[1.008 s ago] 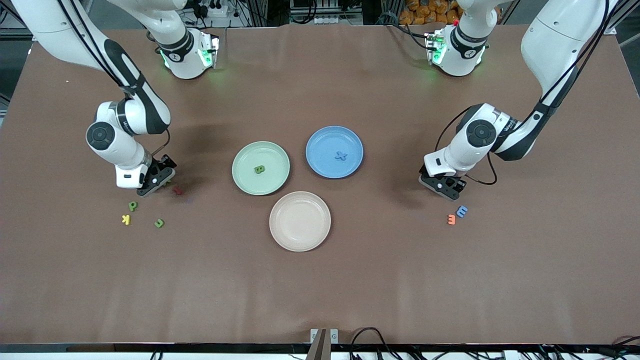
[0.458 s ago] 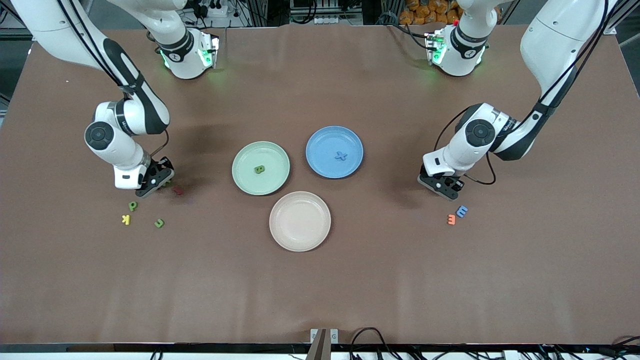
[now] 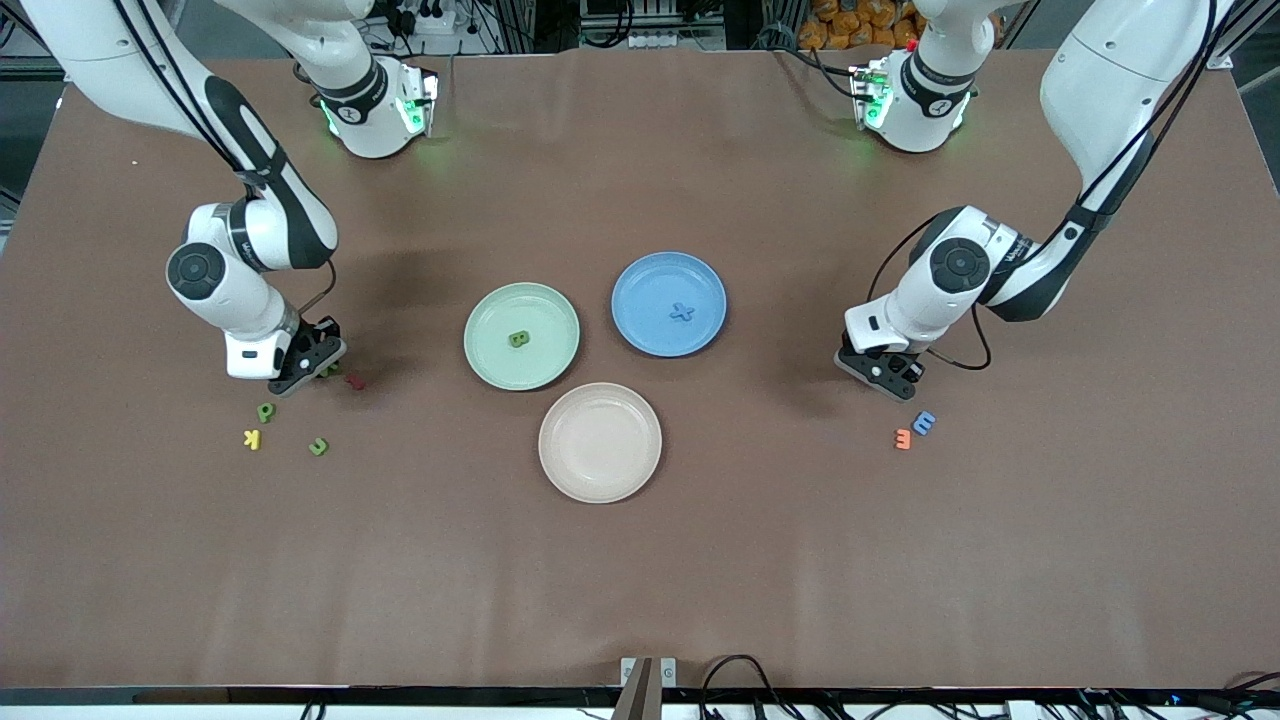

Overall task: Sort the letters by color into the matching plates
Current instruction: 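Grasp the blue a with the left gripper while the right gripper grasps N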

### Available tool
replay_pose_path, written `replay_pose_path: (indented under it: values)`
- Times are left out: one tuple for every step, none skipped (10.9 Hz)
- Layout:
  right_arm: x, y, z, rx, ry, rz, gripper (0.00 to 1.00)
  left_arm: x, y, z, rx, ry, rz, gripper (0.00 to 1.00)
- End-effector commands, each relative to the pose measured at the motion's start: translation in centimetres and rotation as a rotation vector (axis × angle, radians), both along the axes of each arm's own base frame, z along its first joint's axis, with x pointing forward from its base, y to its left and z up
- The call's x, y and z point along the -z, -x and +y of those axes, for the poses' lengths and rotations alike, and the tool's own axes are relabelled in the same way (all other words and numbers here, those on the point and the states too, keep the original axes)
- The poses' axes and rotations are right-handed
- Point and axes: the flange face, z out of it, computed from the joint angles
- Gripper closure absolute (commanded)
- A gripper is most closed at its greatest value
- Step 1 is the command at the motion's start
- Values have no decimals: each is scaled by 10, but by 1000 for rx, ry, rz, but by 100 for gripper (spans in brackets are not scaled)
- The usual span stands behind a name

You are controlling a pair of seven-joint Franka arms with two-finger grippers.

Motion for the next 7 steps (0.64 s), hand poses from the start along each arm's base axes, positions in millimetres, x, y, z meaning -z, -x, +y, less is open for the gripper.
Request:
replay_pose_path:
  values:
    - [6, -2, -2, 4, -1, -4, 75, -5, -5, 2, -13, -1, -23, 100]
    - [3, -2, -6, 13, 0, -5, 76, -6, -6, 4, -19, -1, -26, 100]
    - [1, -3, -8, 26, -3, -7, 78, -7, -7, 3, -26, 1, -22, 100]
    - [-2, -3, -8, 61, -3, -9, 80, -7, -6, 1, -29, 2, -19, 100]
    - [-5, -4, -8, 112, -2, -12, 80, -8, -5, -4, -54, 3, -19, 100]
    - [-7, -3, -8, 153, 2, -3, 80, -9, -3, -16, -64, 3, -14, 100]
    - [-14, -3, -8, 185, 6, -2, 80, -15, -5, -25, -85, -5, -8, 100]
